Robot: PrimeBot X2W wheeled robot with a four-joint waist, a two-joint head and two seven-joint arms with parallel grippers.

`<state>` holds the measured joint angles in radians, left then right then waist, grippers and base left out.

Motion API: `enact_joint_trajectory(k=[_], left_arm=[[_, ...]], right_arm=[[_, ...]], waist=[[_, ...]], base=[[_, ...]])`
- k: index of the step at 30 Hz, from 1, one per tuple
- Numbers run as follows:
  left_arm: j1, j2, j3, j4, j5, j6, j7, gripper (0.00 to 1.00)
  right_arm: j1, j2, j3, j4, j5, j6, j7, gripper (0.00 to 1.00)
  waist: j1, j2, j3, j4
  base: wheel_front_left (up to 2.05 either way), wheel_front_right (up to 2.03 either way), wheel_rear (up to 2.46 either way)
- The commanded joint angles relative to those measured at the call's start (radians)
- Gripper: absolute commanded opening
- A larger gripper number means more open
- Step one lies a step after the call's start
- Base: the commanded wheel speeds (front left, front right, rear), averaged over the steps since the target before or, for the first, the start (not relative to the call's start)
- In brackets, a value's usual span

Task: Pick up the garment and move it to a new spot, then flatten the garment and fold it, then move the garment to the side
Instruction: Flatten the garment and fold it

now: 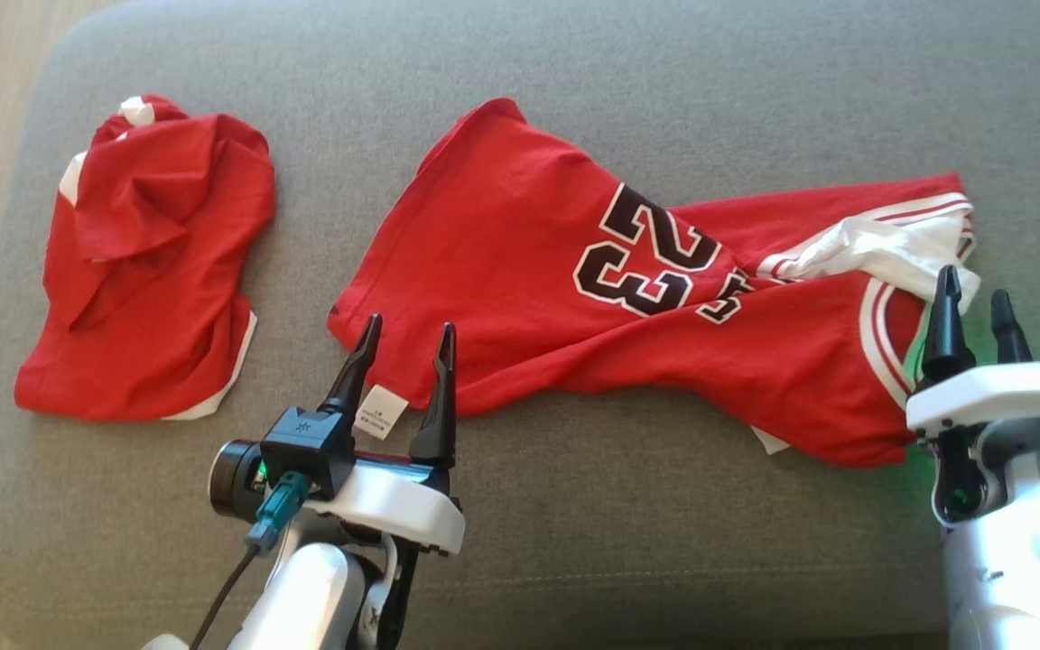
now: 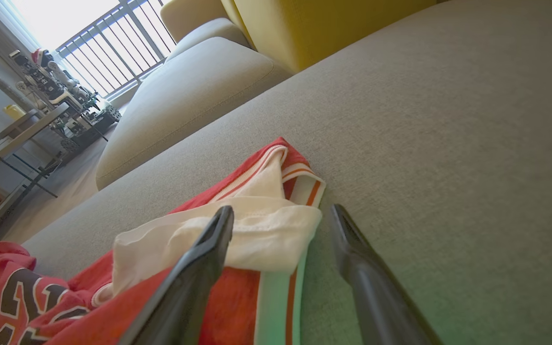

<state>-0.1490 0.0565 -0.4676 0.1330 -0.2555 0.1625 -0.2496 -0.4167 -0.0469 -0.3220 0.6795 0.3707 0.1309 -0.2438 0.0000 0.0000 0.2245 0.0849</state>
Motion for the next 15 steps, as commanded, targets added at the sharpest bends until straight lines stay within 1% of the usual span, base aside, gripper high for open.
enact_joint_trajectory(k=[1,4,6,7,8,11,15], left_arm=[[-0.041,-0.006,0.038,-0.033,0.013,-0.004,-0.012,1.00],[-0.048,-0.006,0.040,-0.041,0.011,-0.003,-0.012,1.00],[-0.055,-0.006,0.040,-0.045,0.010,-0.001,-0.012,1.00],[-0.058,-0.006,0.039,-0.046,0.010,0.000,-0.012,1.00],[-0.061,-0.006,0.039,-0.046,0.009,0.000,-0.012,1.00],[-0.067,-0.006,0.037,-0.044,0.005,0.003,-0.012,1.00],[-0.067,-0.006,0.029,-0.041,-0.010,0.009,-0.012,1.00]], right_arm=[[-0.042,-0.003,0.016,-0.013,0.001,0.000,-0.011,1.00],[-0.067,-0.003,0.006,0.018,-0.007,0.000,-0.013,1.00],[-0.084,-0.003,0.017,0.033,0.003,0.000,-0.012,1.00],[-0.091,-0.003,0.024,0.038,0.007,0.000,-0.013,0.41],[-0.098,-0.005,0.030,0.039,0.008,0.000,-0.013,0.00],[-0.113,-0.013,0.053,0.024,0.020,0.000,-0.014,0.00],[-0.124,-0.045,0.090,-0.029,0.010,0.000,-0.016,0.00]], waist=[[0.0000,0.0000,0.014,0.007],[0.0000,0.0000,0.031,0.013],[0.0000,0.0000,0.043,0.016],[0.0000,0.0000,0.047,0.018],[0.0000,0.0000,0.051,0.019],[0.0000,0.0000,0.053,0.022],[0.0000,0.0000,0.038,0.029]], base=[[0.00,0.00,0.00],[0.00,0.00,0.00],[0.00,0.00,0.00],[0.00,0.00,0.00],[0.00,0.00,0.00],[0.00,0.00,0.00],[0.00,0.00,0.00]])
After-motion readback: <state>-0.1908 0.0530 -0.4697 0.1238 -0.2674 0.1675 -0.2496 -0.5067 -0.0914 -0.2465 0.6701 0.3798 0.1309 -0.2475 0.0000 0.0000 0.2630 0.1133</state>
